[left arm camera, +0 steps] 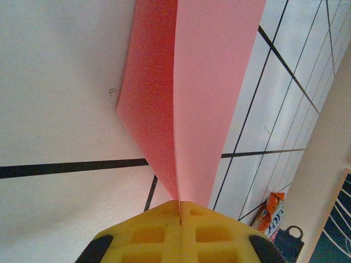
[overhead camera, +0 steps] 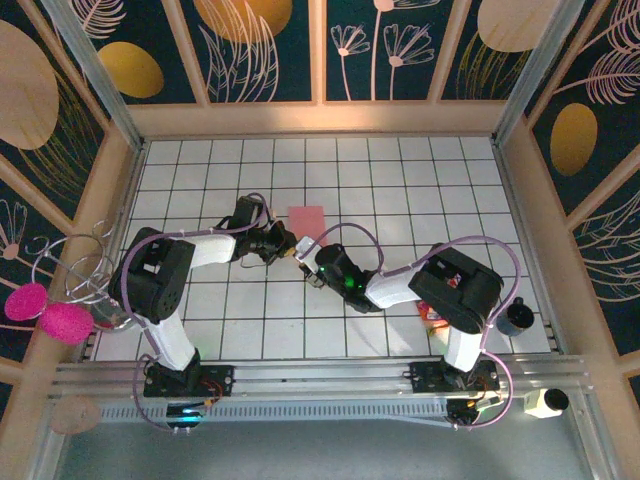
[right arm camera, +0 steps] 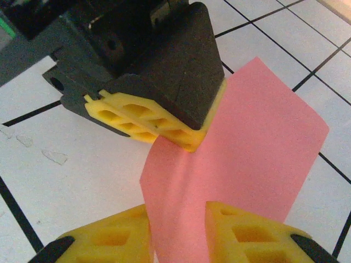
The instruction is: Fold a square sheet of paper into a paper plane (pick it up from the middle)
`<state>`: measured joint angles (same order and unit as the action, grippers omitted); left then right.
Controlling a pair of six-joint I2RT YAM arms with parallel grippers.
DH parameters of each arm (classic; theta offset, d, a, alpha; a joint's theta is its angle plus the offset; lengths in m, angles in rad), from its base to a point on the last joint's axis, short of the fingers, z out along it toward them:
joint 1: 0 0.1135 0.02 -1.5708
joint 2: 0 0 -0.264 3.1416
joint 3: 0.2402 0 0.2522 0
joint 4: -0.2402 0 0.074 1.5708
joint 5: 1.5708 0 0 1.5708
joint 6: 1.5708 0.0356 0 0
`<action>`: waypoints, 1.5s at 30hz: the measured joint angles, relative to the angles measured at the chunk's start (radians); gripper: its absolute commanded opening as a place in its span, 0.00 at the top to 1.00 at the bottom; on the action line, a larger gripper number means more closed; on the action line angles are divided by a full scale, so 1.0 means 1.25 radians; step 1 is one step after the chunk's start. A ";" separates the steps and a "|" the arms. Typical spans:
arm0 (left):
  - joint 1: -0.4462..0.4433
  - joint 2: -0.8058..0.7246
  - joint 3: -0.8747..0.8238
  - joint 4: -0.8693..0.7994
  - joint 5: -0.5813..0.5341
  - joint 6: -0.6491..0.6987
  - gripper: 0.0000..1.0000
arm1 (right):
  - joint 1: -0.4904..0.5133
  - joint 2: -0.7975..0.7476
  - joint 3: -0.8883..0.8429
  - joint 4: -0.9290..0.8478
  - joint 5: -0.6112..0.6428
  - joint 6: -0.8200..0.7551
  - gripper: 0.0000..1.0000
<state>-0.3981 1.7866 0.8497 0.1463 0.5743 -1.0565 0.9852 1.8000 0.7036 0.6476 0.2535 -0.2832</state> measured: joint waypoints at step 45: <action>-0.008 0.139 0.225 -0.226 -0.135 0.258 0.83 | -0.063 -0.059 0.009 -0.151 -0.394 0.298 1.00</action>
<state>-0.4076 1.9610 1.1305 -0.1360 0.4057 -0.7345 0.9070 1.7260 0.7151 0.4587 -0.2394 0.0898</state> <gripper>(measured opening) 0.178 0.049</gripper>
